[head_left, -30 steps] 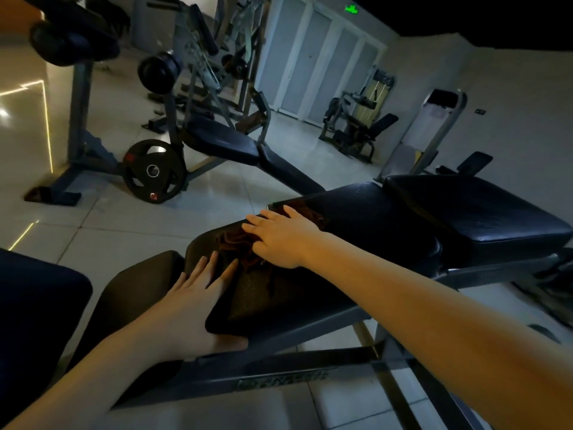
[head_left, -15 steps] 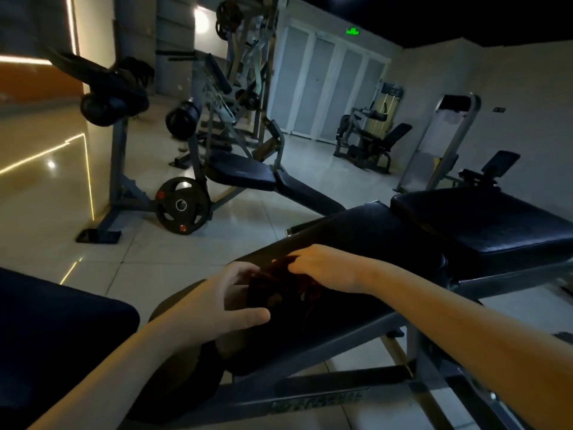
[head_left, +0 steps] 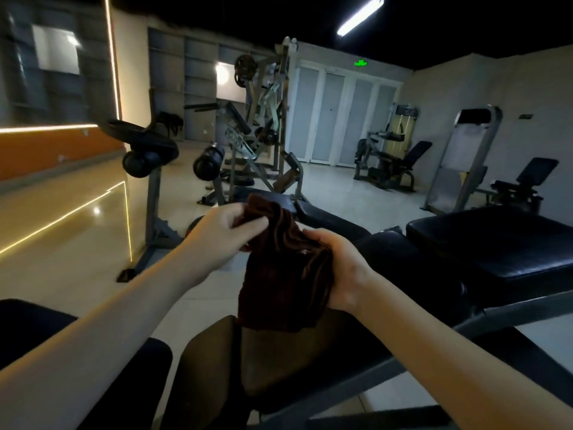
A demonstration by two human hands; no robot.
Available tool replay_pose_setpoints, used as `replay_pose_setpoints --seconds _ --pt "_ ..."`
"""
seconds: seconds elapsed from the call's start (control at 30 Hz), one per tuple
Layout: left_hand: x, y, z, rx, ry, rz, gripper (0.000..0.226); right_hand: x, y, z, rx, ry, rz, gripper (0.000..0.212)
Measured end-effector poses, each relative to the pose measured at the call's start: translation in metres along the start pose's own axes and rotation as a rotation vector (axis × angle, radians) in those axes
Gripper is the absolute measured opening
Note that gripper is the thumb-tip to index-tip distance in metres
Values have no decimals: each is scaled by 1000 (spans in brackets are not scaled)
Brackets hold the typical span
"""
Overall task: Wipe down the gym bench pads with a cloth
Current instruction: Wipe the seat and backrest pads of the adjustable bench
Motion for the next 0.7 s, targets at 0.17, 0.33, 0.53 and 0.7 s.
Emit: replay_pose_setpoints --seconds 0.17,0.33,0.53,0.7 --pt "14 -3 25 -117 81 -44 12 -8 0 4 195 85 -130 78" --pt "21 -34 45 -116 59 -164 12 -40 5 9 30 285 -164 39" --pt "24 -97 66 -25 -39 -369 14 -71 67 23 417 444 194 34" --pt "26 -155 75 -56 -33 -517 15 -115 113 15 384 508 444 29"
Point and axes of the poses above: each hand's wrist, its own x-axis towards the middle knuckle, its own y-axis out of the back of the hand, z = x × y, the point moved 6 cm from there along x, towards the middle knuckle, and after that the axes turned 5 degrees about x, right-handed, at the moved point
